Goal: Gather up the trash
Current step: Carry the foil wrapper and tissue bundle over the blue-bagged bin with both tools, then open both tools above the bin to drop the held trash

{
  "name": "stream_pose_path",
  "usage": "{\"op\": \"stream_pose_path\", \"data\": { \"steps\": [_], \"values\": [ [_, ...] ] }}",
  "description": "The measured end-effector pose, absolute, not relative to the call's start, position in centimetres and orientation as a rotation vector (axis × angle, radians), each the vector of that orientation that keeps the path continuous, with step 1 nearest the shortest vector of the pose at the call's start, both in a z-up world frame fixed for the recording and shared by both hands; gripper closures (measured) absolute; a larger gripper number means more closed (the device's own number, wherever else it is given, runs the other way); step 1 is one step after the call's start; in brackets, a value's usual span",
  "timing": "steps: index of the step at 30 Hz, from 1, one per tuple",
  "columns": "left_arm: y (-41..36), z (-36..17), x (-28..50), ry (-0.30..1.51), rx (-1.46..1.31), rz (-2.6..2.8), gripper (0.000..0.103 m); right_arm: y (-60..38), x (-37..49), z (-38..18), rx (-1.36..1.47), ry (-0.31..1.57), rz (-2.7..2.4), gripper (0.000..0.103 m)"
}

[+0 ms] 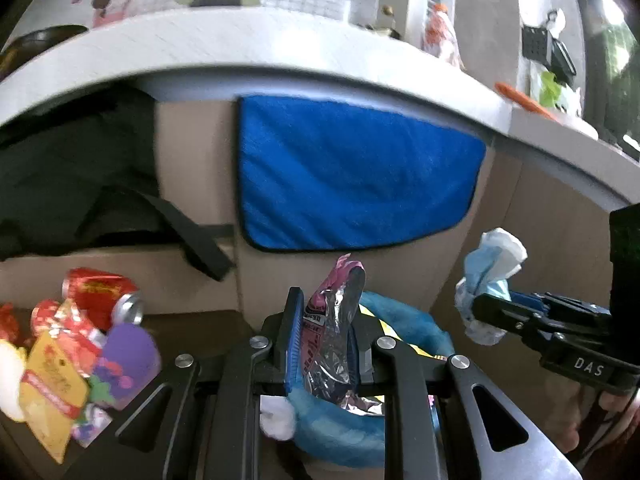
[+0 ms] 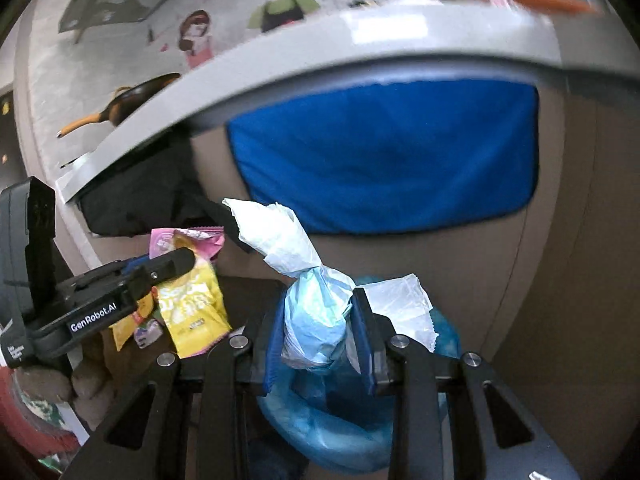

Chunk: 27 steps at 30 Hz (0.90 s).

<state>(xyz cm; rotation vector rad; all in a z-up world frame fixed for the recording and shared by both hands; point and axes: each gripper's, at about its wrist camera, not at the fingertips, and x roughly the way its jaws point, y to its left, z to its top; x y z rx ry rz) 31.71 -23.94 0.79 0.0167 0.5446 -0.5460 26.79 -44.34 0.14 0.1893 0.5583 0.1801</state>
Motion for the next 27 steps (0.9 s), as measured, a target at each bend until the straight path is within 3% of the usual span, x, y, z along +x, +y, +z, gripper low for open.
{"op": "stream_pose_path", "data": {
  "steps": [27],
  "values": [
    [-27.4,-5.2,35.9,0.673,0.03,-0.605,0.08,-45.8,31.4,-4.9,0.277,0.628,0.191,0.07]
  ]
}}
